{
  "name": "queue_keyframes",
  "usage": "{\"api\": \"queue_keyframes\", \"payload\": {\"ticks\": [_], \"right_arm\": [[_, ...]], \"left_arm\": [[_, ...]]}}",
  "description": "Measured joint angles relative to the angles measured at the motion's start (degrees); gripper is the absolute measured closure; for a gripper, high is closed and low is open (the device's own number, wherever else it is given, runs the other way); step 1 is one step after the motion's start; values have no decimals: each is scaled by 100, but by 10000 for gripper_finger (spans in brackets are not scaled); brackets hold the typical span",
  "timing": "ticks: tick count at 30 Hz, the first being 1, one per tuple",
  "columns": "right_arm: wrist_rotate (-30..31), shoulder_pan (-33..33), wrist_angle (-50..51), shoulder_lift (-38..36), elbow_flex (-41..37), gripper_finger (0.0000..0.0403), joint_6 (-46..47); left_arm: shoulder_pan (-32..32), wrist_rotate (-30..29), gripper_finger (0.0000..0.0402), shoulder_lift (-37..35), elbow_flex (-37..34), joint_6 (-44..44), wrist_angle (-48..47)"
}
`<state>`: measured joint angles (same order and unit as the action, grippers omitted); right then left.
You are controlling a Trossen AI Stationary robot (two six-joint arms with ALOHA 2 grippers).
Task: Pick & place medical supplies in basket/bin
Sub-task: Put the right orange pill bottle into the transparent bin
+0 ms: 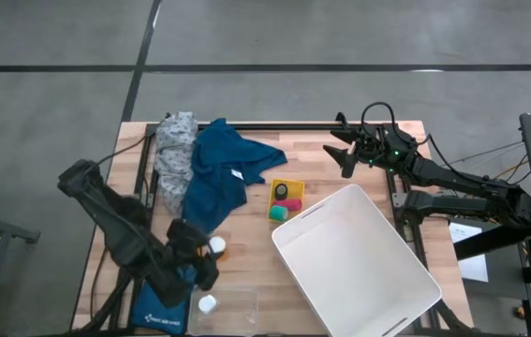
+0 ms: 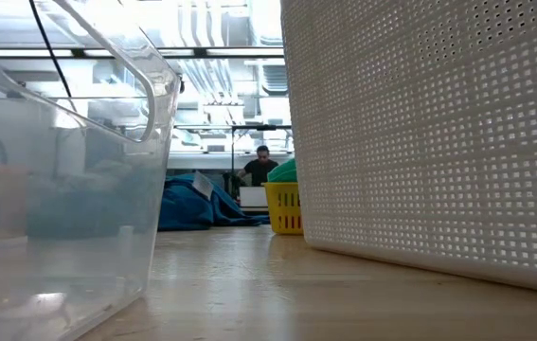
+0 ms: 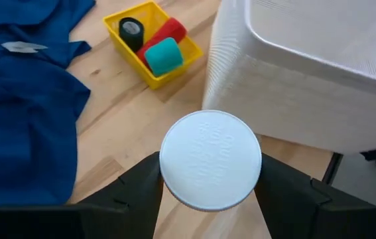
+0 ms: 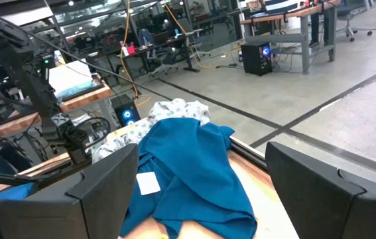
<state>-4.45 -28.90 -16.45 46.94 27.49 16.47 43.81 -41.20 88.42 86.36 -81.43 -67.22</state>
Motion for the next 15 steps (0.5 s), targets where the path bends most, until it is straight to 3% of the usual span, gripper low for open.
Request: {"api": "queue_keyframes", "payload": {"ticks": [6,15], "right_arm": [[0,0,2,0,0,78,0],[0,0,2,-4,0,78,0]], "left_arm": [[467,-366,187,418,343,-107,-57],[960,-339,187,748,607,-105,51]]}}
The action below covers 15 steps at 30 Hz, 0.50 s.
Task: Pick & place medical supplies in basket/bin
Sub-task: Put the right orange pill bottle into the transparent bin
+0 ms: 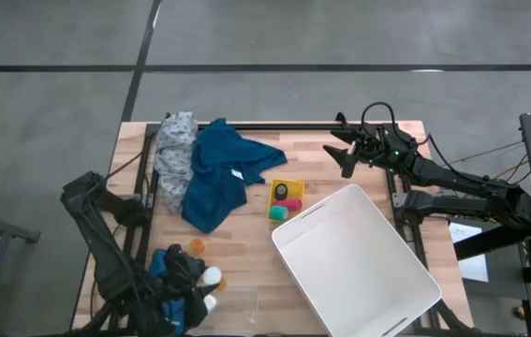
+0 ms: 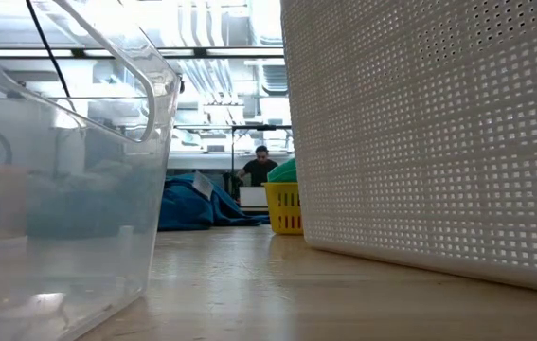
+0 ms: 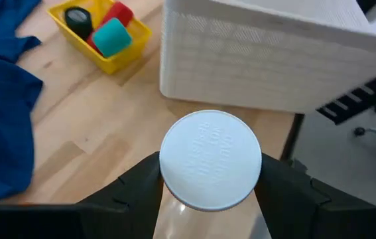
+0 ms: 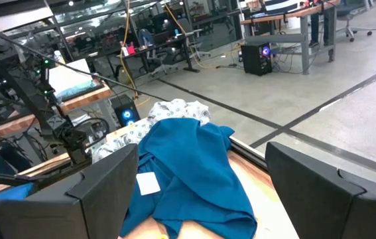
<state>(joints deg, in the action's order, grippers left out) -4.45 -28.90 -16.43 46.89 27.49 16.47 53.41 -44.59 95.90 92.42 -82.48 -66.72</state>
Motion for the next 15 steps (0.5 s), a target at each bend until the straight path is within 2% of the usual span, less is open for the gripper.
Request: {"api": "queue_keyframes", "payload": {"ticks": [15], "right_arm": [[0,2,-2,0,0,78,0]], "left_arm": [[87,138,187,358,-2,-124,569]]}}
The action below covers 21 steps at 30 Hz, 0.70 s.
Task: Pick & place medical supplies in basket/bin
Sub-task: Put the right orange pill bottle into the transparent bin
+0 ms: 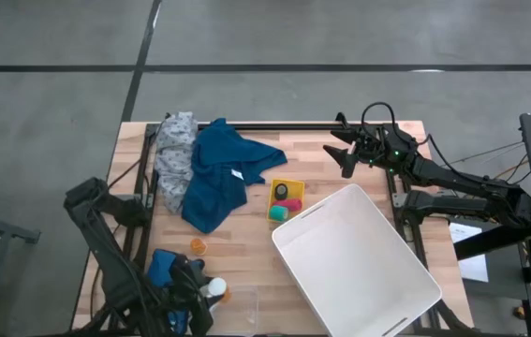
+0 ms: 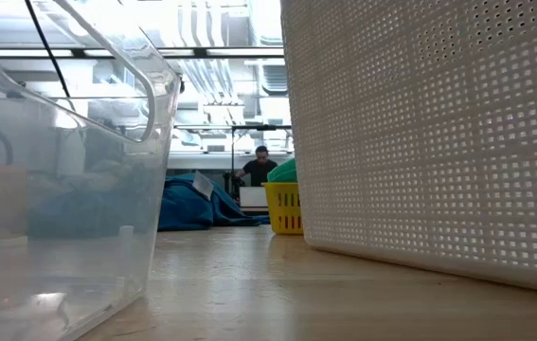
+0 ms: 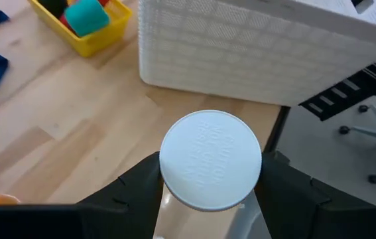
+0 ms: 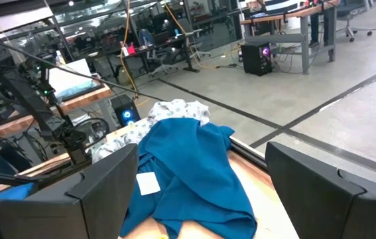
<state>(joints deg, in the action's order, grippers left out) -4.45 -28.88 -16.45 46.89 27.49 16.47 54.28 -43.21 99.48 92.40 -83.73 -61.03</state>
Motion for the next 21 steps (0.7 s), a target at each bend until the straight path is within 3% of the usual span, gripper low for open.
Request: {"api": "queue_keyframes", "payload": {"ticks": [21], "right_arm": [[0,-2,0,0,0,78,0]], "left_arm": [[672,77,187,241,-146,1441,536]]}}
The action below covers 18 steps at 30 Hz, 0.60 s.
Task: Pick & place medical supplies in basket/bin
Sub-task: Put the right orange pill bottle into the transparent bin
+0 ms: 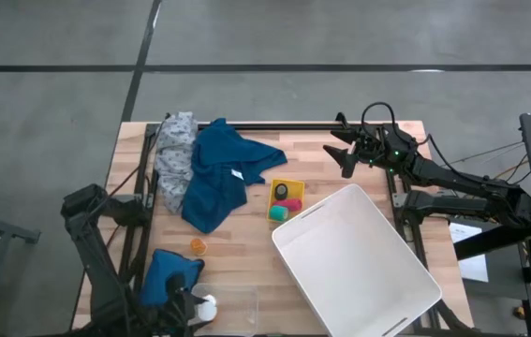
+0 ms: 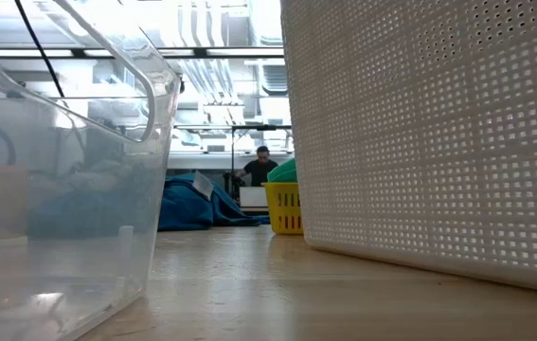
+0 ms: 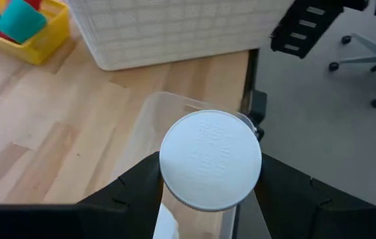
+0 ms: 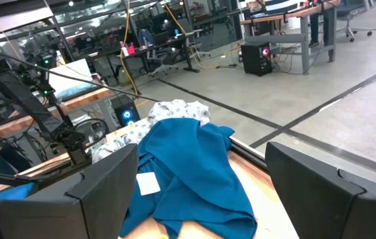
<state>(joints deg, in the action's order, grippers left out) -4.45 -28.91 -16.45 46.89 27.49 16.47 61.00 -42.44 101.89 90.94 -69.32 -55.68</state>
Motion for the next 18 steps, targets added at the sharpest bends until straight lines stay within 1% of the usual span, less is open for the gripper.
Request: {"api": "queue_keyframes", "payload": {"ticks": [8,15,18], "right_arm": [[0,0,0,0,0,78,-1],[0,2,0,2,0,78,0],[0,2,0,2,0,78,0]], "left_arm": [[155,3,187,2,-688,35,909],[176,46,187,2,-1076,35,1643],[185,46,187,2,-1191,37,1785]]}}
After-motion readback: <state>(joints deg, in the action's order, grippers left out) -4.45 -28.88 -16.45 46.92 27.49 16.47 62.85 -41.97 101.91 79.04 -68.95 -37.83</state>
